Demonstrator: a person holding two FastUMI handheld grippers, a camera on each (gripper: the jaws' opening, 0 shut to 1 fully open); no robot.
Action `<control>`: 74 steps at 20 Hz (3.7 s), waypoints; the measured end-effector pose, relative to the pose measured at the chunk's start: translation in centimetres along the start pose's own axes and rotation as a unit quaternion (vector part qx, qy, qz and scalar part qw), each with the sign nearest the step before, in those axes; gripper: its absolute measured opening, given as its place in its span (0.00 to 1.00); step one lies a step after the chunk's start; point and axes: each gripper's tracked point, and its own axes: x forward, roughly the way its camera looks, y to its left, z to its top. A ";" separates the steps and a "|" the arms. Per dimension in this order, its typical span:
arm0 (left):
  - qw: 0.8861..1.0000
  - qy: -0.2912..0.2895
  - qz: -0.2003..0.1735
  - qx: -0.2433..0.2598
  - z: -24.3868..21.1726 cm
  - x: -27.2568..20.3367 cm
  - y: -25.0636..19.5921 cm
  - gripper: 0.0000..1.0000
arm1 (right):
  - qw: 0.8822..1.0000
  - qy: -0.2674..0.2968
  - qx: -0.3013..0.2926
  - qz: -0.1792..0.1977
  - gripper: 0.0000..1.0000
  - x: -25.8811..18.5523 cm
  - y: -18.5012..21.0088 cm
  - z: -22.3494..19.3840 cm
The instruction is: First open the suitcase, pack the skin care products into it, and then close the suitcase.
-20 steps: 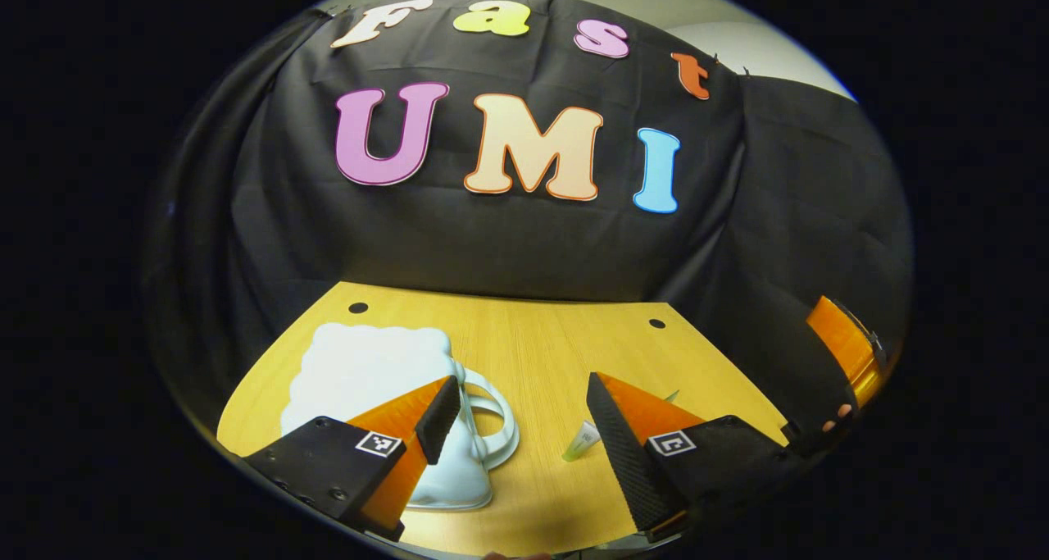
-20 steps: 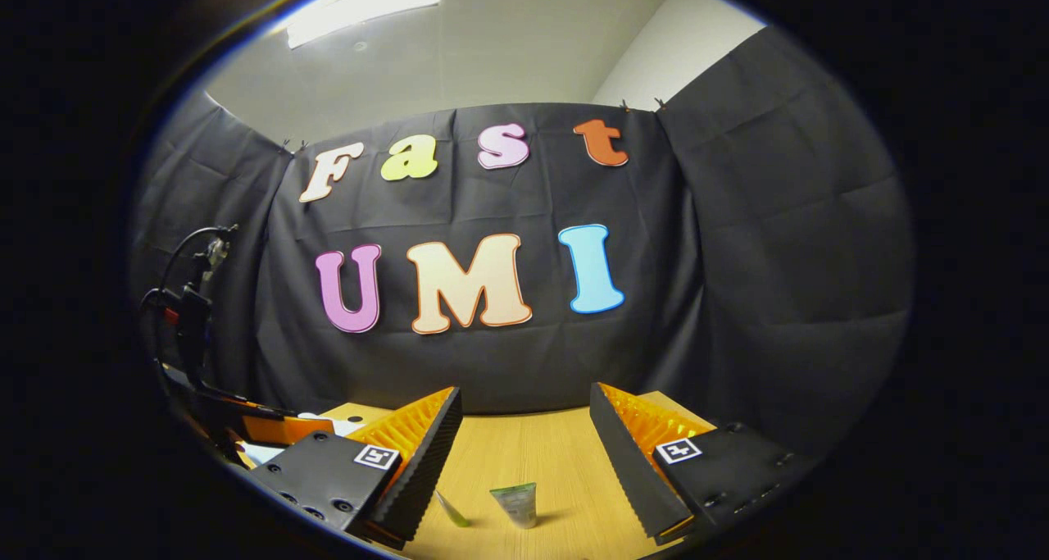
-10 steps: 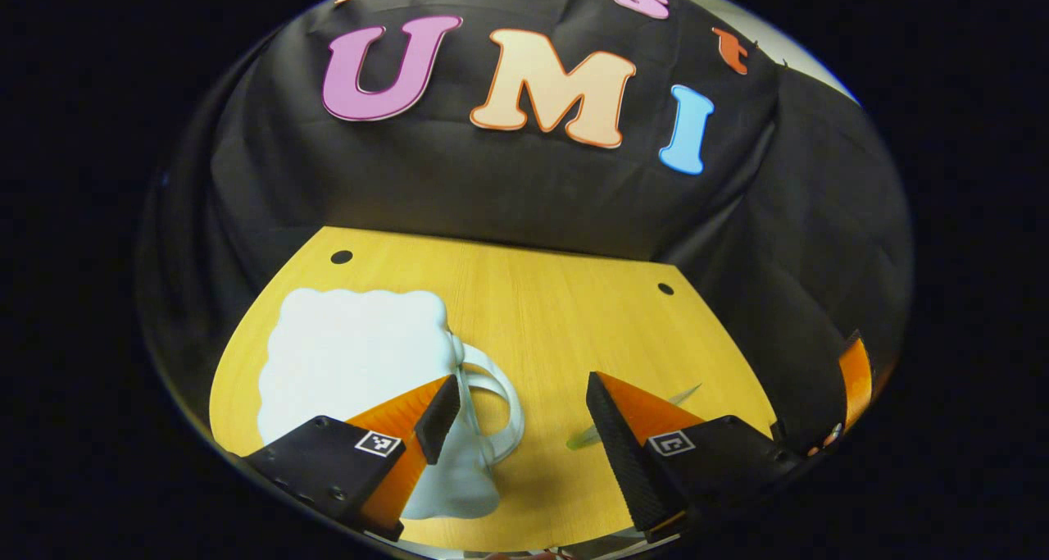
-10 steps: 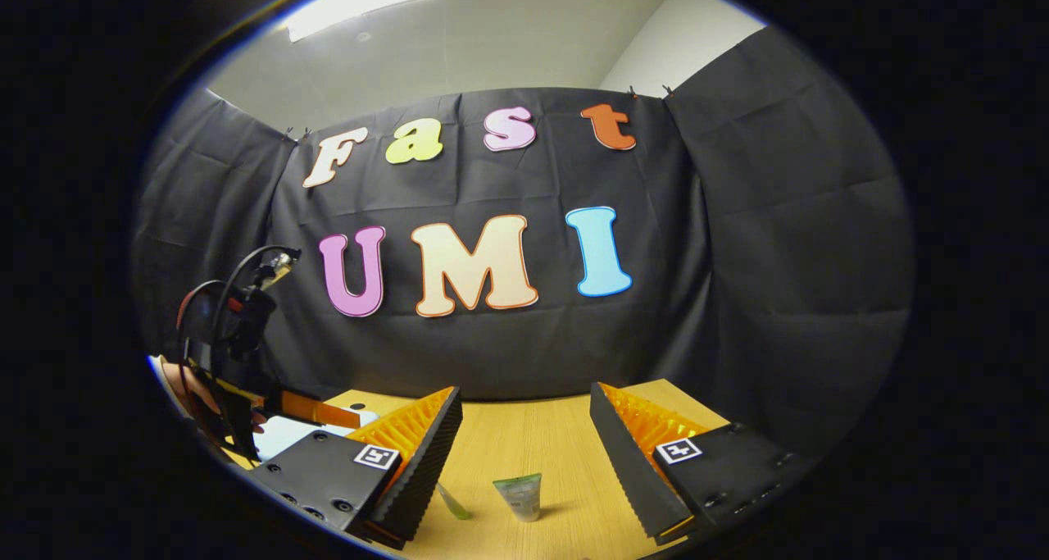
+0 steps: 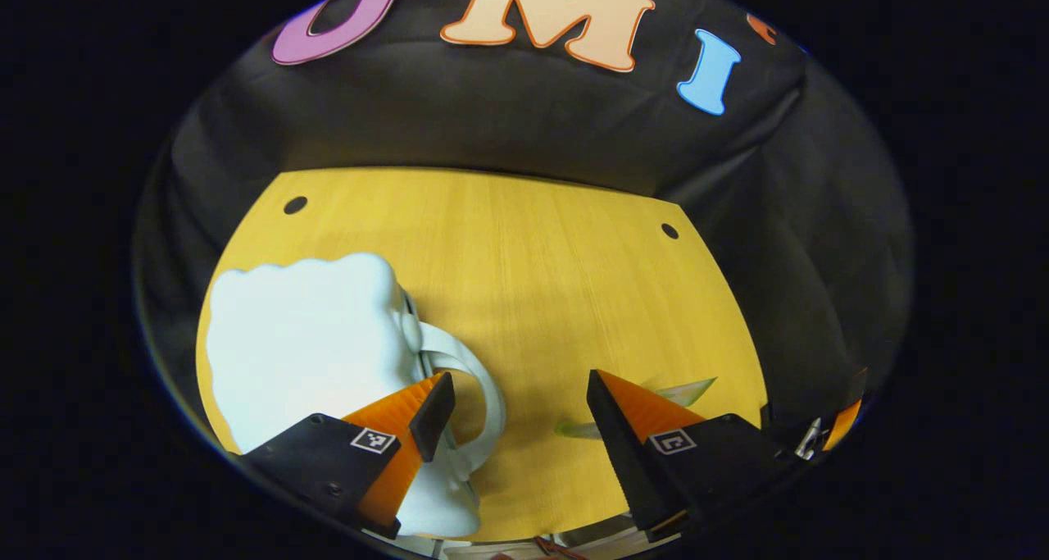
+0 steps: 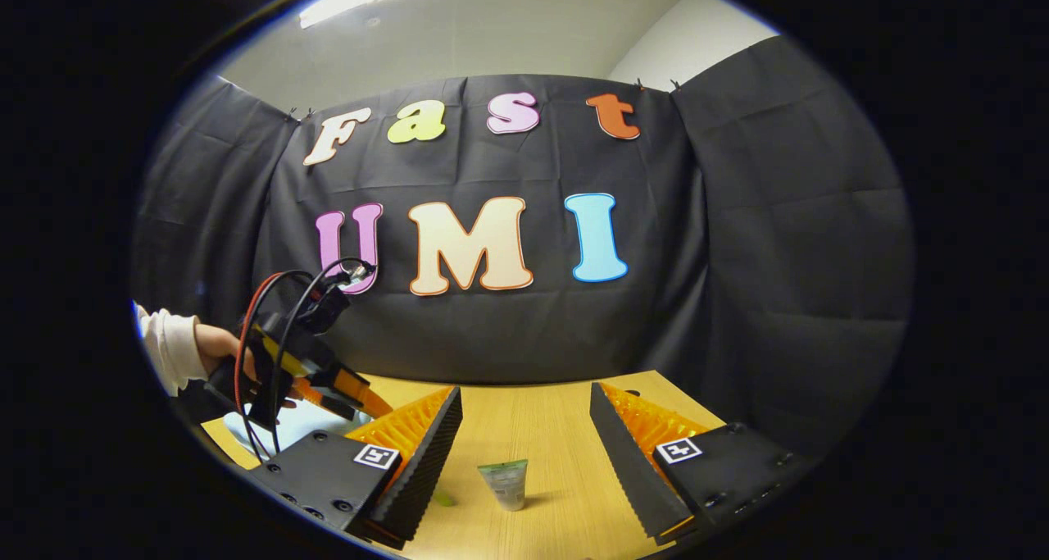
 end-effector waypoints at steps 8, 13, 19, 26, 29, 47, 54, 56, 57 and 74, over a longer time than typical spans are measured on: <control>0.991 0.104 0.066 -0.043 -1.8 4.6 2.7 0.95 | 1.000 0.017 -0.002 -0.008 0.98 0.0 -1.8 -0.9; 0.983 0.143 0.097 -0.056 -2.8 6.5 3.6 0.83 | 1.000 0.024 -0.006 -0.013 0.98 -0.1 -3.0 -1.3; 0.973 0.177 0.135 -0.063 -3.9 7.9 4.6 0.57 | 0.999 0.035 -0.017 -0.019 0.97 -0.2 -4.5 -1.9; 0.966 0.200 0.154 -0.064 -5.0 8.9 5.9 0.35 | 0.999 0.045 -0.018 -0.025 0.98 -0.2 -6.1 -2.4; 0.966 0.200 0.142 -0.076 -5.1 9.3 5.5 0.15 | 0.998 0.048 -0.016 -0.023 0.98 0.0 -6.4 -2.6; 0.982 0.146 0.064 -0.104 -1.1 1.0 2.0 0.04 | 0.998 0.049 -0.004 0.038 0.98 1.4 -0.8 -3.2; 0.987 0.095 0.020 -0.124 2.2 -6.8 3.7 0.04 | 0.996 0.047 0.003 0.074 0.98 1.8 3.7 -3.4; 0.988 0.069 0.020 -0.134 3.3 -9.6 4.9 0.04 | 0.996 0.046 0.001 0.078 0.98 1.9 4.7 -3.4; 0.988 0.058 0.021 -0.140 3.9 -10.9 5.7 0.04 | 0.996 0.043 0.003 0.080 0.98 1.9 5.2 -3.3; 0.961 -0.061 0.236 -0.133 3.4 -24.6 30.5 0.04 | 0.996 0.038 0.021 0.081 0.98 3.1 11.4 -3.5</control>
